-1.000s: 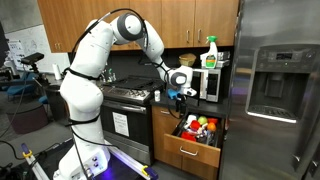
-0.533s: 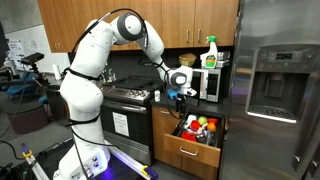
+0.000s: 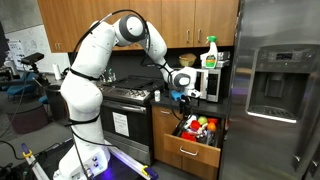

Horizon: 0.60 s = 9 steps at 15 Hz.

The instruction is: Remove the red pot out of the drawer

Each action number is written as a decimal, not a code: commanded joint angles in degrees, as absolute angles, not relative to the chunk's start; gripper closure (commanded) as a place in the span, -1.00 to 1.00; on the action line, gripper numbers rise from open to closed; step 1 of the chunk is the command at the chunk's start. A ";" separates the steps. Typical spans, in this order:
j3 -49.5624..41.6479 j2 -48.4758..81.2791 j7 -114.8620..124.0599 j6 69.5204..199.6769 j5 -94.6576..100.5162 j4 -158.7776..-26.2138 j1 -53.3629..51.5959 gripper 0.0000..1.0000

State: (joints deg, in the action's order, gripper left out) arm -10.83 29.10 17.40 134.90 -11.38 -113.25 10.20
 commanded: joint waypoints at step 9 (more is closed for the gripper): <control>-10.45 34.14 4.55 131.61 -10.87 -107.00 16.65 -1.00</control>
